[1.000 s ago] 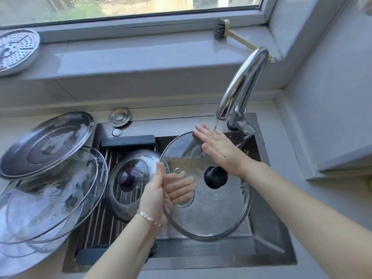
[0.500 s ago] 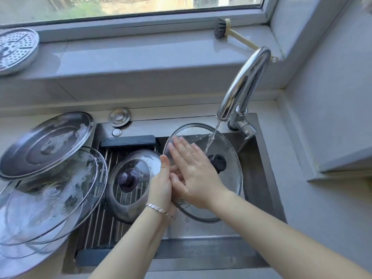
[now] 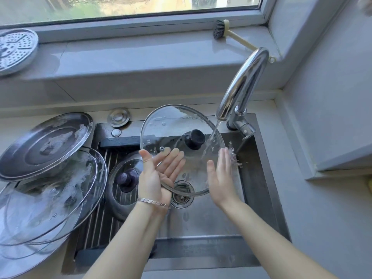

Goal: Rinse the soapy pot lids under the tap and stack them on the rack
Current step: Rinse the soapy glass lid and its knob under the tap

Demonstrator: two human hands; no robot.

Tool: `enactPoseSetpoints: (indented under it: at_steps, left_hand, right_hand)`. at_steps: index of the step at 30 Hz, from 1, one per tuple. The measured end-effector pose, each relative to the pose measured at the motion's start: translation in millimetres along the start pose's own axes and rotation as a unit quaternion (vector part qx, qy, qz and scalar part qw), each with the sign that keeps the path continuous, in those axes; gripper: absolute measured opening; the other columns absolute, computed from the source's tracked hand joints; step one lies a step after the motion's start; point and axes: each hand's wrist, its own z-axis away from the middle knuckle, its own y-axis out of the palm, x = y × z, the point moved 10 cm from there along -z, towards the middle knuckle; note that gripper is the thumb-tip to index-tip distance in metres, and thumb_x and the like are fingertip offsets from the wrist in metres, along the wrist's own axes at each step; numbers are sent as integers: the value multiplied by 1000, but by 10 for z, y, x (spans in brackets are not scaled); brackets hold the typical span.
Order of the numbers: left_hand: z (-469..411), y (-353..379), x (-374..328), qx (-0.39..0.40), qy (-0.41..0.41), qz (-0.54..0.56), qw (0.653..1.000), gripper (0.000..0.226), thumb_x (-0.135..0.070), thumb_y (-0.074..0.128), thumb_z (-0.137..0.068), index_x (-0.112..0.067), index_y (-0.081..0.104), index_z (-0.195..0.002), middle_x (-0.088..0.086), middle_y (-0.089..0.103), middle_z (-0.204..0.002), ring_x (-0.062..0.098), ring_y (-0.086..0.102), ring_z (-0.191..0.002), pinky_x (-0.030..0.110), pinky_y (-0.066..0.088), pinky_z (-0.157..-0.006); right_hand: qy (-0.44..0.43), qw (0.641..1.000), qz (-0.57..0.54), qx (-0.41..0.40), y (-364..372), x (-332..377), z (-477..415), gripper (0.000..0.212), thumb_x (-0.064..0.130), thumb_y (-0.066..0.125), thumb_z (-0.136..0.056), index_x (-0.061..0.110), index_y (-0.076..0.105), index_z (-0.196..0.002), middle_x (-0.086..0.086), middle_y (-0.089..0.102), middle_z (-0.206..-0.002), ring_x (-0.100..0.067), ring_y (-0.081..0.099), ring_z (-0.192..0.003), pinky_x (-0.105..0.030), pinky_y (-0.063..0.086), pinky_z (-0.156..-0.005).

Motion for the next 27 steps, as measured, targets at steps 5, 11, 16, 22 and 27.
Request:
enactPoseSetpoints:
  at_steps: [5, 11, 16, 22, 27]
  left_hand:
    - [78, 72, 86, -13, -3, 10, 1000, 57, -54, 33, -90, -3, 59, -87, 14, 72, -83, 21, 72, -70, 31, 59, -70]
    - [185, 77, 80, -1, -8, -6, 1000, 58, -51, 32, -90, 0, 58, -85, 13, 73, -71, 23, 72, -66, 33, 59, -65]
    - [291, 28, 108, 14, -27, -66, 997, 58, -46, 32, -92, 5, 57, -84, 17, 72, -68, 26, 72, -63, 35, 60, -61]
    - [310, -20, 133, 14, -40, -123, 992, 57, -44, 34, -93, 5, 58, -82, 17, 72, -66, 27, 71, -61, 34, 60, -57]
    - [325, -55, 155, -3, -43, -112, 993, 58, -46, 34, -93, 5, 57, -81, 18, 71, -65, 28, 71, -59, 33, 59, -53]
  right_hand:
    - [-257, 955, 146, -19, 196, 621, 408, 68, 51, 12, -96, 6, 9, -147, -9, 7, -156, -19, 0, -145, -38, -5, -117]
    - [53, 995, -77, -17, -122, -204, -192, 64, 48, 14, -98, 12, -3, -149, -2, -8, -158, -9, -10, -144, -29, -7, -118]
    - [205, 971, -87, -86, -389, -770, -355, 48, 45, 19, -89, 18, 58, -96, -11, 53, -112, -24, 43, -114, -38, 31, -95]
    - [-96, 994, 16, 48, -507, 293, -89, 27, 42, 38, -95, 30, 48, -117, 10, 53, -88, -15, 55, -82, -33, 45, -72]
    - [-90, 996, 18, 12, -498, 389, -71, 23, 40, 40, -95, 21, 45, -83, 8, 47, -57, -14, 50, -56, -30, 34, -51]
